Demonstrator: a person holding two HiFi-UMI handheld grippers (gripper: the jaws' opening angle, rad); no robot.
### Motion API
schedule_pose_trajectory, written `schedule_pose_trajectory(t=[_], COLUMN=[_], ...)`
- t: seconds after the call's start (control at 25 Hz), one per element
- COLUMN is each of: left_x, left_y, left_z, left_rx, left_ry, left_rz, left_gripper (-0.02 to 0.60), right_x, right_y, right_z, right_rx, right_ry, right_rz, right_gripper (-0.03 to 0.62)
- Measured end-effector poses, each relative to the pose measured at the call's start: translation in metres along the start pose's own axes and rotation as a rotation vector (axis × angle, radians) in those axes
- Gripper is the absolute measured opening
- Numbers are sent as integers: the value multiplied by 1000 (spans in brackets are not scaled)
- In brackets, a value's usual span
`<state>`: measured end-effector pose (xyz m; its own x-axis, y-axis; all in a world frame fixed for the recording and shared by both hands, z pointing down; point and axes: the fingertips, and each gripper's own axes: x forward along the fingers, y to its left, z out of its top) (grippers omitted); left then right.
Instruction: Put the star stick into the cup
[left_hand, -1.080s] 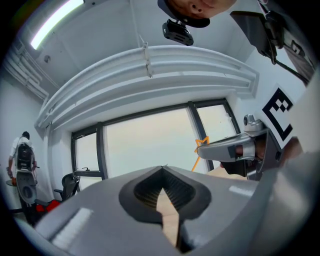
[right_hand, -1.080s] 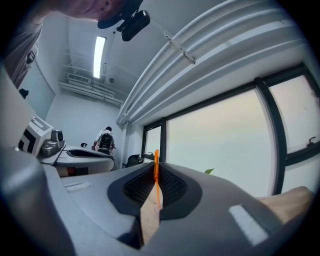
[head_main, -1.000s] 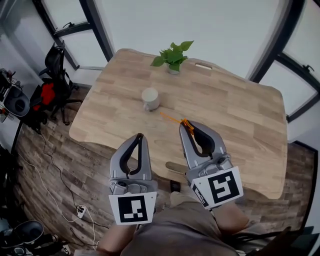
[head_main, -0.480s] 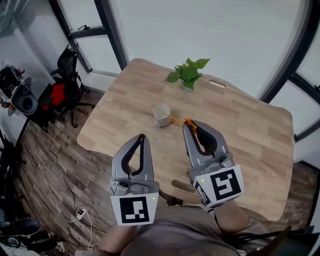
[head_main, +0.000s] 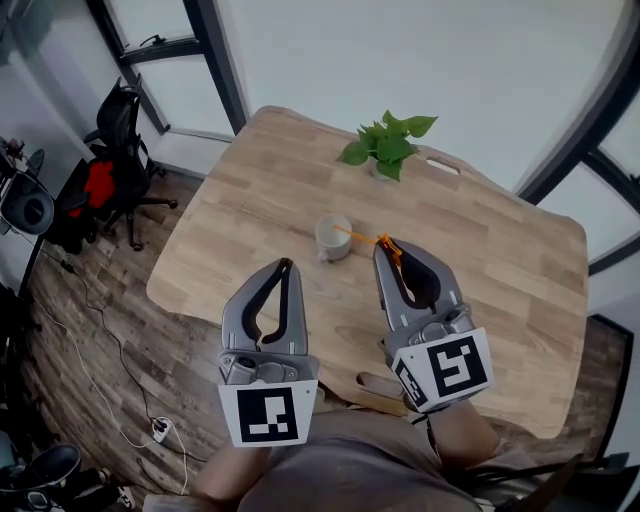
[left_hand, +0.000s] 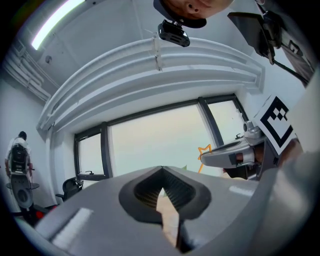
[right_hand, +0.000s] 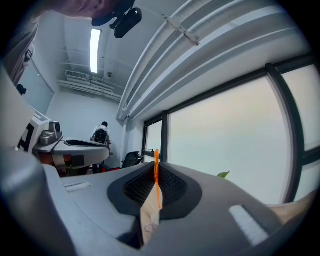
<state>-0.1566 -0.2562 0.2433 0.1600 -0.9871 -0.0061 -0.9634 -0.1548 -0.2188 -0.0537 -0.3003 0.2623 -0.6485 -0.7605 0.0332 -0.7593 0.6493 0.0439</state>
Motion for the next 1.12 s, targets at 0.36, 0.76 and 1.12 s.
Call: schedule_pose_trajectory(t=[0.36,0.76,1.12], left_x=[44,80,97], left_y=[15,16,18], left_z=[-48,-101,-138], left_rx=[-67,-29,-81], left_ry=[82,181,241], left_rz=[-66,-153,-172], left_gripper=[1,1,1], right_x=[45,83,98], right_y=[-8,-15,-19], right_z=[-45,-101,-137], right_rx=[35,86,122], right_ry=[118,239,297], right_rz=[-21,-31,-40], right_gripper=[47,48,48])
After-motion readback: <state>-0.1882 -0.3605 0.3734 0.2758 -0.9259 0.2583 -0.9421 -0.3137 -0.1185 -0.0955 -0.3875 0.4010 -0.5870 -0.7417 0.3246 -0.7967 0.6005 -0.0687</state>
